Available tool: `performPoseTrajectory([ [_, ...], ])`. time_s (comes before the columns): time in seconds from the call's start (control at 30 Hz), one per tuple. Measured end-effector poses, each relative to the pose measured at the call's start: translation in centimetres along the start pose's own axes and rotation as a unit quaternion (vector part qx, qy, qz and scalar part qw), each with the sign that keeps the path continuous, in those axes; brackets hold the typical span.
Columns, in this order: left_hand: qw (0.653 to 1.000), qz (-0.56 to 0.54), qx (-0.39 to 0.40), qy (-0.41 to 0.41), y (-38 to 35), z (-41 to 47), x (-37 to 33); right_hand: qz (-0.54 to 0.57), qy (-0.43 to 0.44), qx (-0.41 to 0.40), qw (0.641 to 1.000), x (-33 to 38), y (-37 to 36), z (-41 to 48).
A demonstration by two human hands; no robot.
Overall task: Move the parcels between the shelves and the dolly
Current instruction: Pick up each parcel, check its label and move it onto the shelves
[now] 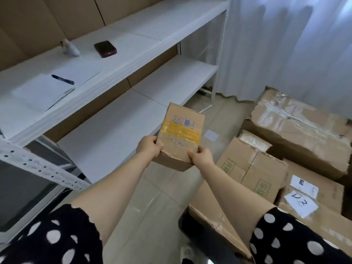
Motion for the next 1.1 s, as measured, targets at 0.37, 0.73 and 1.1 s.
performPoseTrajectory([
  [0.37,0.983,-0.062,0.139,-0.105,-2.5,17.8,-11.2,0.08,-0.046,-0.147,0.985,4.5,1.6,13.6],
  [0.73,0.94,0.022,0.272,-0.205,-7.3,29.8,-21.7,0.228,-0.106,-0.3,0.92,5.2,4.3,21.3],
  [1.1,0.863,0.151,0.375,-0.304,-21.0,31.1,-35.5,0.249,-0.062,-0.439,0.861,3.1,20.2,25.5],
])
Point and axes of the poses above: each hand's wrist, its own z-axis towards the middle knuckle, its own y-axis out of the back of the hand, x = y × z, the point moved 7 cm from there along z, towards the middle knuckle, and after that the axes turned 6 degrees about z, right-handed, at the moved point
